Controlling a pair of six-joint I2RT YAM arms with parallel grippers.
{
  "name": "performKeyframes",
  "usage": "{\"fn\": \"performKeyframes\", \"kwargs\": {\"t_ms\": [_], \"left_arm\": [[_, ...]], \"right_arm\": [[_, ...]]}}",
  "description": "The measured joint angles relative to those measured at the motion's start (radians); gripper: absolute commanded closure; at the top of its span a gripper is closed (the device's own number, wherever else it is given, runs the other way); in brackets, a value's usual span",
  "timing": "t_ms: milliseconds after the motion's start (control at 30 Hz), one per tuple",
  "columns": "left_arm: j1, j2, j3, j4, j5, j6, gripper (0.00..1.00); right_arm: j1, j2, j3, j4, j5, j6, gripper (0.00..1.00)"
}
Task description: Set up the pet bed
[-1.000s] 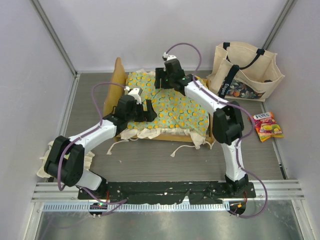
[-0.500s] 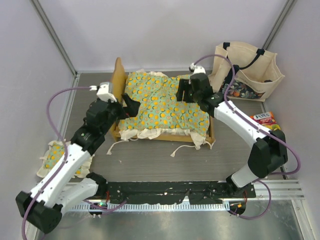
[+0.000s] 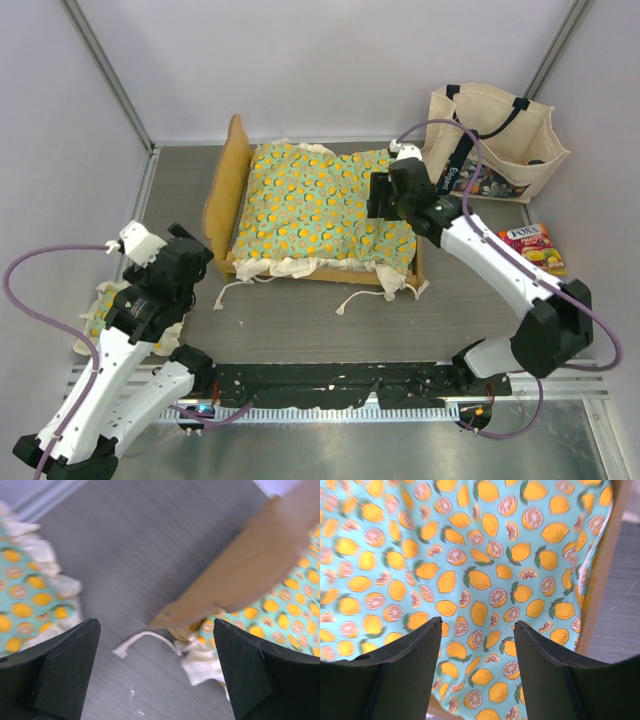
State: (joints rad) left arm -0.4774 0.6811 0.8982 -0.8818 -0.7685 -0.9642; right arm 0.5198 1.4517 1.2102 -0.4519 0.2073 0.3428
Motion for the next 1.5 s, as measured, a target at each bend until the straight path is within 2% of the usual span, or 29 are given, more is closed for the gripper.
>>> {"fn": "performKeyframes", "kwargs": {"t_ms": [100, 200, 300, 367, 500, 600, 867, 1100, 1133, 1167, 1200, 1233, 1333, 1400, 1500], "left_arm": [[0.001, 0.000, 0.038, -0.207, -0.124, -0.166, 0.00], [0.018, 0.026, 0.061, -0.340, -0.229, -0.343, 0.00], [0.082, 0.101, 0.062, -0.393, -0.284, -0.383, 0.00], [0.173, 0.143, 0.050, -0.362, -0.282, -0.314, 0.00], [0.498, 0.224, -0.014, -0.173, -0.137, -0.150, 0.00], [0.670, 0.303, -0.023, -0.100, -0.065, -0.080, 0.00], [0.760, 0.467, -0.065, -0.019, -0.013, -0.074, 0.00], [0.913, 0.549, -0.180, 0.095, 0.096, -0.043, 0.00], [0.929, 0.566, -0.199, 0.118, 0.113, -0.032, 0.03], [0.937, 0.584, -0.213, 0.137, 0.128, -0.023, 0.20], [0.944, 0.602, -0.223, 0.153, 0.142, -0.018, 0.32], [0.947, 0.617, -0.230, 0.166, 0.151, -0.017, 0.57], [0.951, 0.630, -0.233, 0.190, 0.183, 0.009, 0.89], [0.952, 0.597, -0.230, 0.188, 0.201, 0.029, 0.93], [0.954, 0.465, -0.197, 0.164, 0.272, 0.085, 1.00]], "right_arm": [[0.000, -0.097, 0.011, 0.013, 0.002, -0.012, 0.33], [0.000, -0.177, 0.028, 0.024, 0.002, -0.024, 0.32], [0.000, -0.219, 0.036, 0.024, 0.000, -0.030, 0.32], [0.000, -0.234, 0.037, 0.023, 0.000, -0.032, 0.32], [0.000, -0.240, 0.037, 0.006, -0.003, -0.045, 0.32], [0.000, -0.240, 0.037, -0.008, -0.004, -0.057, 0.32], [0.000, -0.240, 0.037, -0.054, -0.026, -0.060, 0.32], [0.000, -0.240, 0.037, -0.062, -0.027, -0.060, 0.32], [0.000, -0.240, 0.037, -0.066, -0.027, -0.060, 0.32], [0.000, -0.240, 0.037, -0.069, -0.027, -0.060, 0.32], [0.000, -0.240, 0.037, -0.074, -0.029, -0.060, 0.32], [0.000, -0.240, 0.037, -0.077, -0.029, -0.060, 0.32], [0.000, -0.240, 0.037, -0.084, -0.030, -0.060, 0.32], [0.000, -0.240, 0.037, -0.087, -0.030, -0.060, 0.32], [0.000, -0.240, 0.037, -0.091, -0.031, -0.060, 0.32]]}}
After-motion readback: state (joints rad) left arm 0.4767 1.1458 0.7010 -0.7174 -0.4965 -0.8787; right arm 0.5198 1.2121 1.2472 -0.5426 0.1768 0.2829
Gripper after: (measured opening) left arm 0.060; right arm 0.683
